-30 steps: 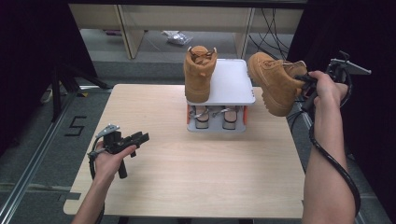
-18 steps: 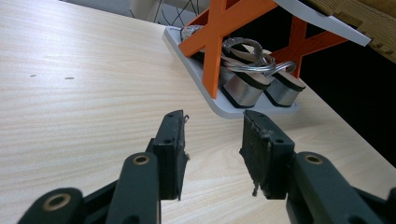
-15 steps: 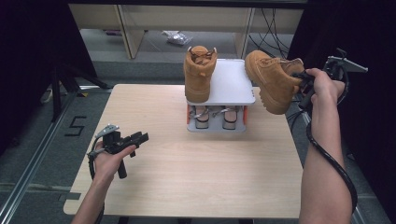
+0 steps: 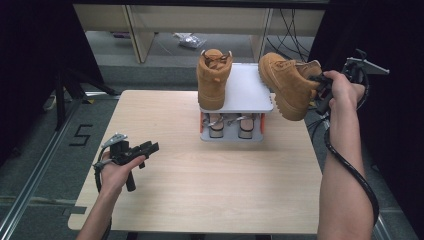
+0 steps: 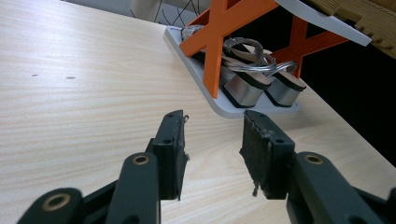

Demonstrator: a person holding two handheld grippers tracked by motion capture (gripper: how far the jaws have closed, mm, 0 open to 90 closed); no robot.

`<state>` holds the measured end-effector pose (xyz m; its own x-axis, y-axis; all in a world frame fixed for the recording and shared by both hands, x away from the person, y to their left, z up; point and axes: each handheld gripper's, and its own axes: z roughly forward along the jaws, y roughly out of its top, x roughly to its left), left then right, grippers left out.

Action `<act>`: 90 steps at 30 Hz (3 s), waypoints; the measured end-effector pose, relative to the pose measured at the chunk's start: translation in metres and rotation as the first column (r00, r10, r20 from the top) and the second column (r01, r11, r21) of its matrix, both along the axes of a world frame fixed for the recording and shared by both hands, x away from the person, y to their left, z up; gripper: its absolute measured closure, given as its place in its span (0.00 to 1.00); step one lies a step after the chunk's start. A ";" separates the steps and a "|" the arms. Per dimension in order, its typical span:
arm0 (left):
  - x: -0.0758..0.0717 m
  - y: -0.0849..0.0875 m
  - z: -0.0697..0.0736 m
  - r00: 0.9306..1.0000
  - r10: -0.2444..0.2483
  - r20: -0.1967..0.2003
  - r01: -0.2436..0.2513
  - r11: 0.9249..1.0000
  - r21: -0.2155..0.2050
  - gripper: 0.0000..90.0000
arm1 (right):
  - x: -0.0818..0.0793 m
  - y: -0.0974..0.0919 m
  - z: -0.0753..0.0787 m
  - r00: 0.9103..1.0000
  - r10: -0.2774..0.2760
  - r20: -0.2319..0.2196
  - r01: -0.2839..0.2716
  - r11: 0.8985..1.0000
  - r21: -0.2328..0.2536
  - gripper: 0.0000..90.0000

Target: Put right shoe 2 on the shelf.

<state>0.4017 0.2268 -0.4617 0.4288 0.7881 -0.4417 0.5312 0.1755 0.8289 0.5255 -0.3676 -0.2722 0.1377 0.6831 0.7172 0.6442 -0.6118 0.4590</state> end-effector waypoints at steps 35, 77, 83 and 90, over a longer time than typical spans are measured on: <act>-0.001 0.001 0.000 1.000 0.004 -0.002 -0.004 1.000 0.003 0.65 | 0.015 0.031 0.004 1.000 0.012 0.014 -0.012 1.000 0.009 0.89; 0.000 0.003 -0.001 1.000 0.005 -0.003 -0.005 1.000 -0.002 0.65 | 0.040 0.085 0.012 0.998 0.050 0.025 -0.050 0.999 -0.012 0.88; 0.000 0.006 -0.001 1.000 0.010 -0.004 -0.010 1.000 -0.003 0.65 | 0.044 0.092 0.012 0.998 0.049 0.027 -0.050 0.999 0.001 0.88; 0.000 0.006 -0.001 1.000 0.010 -0.006 -0.010 1.000 -0.007 0.65 | 0.048 0.098 0.010 0.998 0.051 0.023 -0.051 0.999 -0.013 0.88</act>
<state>0.4017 0.2331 -0.4631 0.4180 0.7894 -0.4496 0.5340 0.1869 0.8246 0.5739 -0.2697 -0.2621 0.0860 0.6974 0.7115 0.6634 -0.5729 0.4814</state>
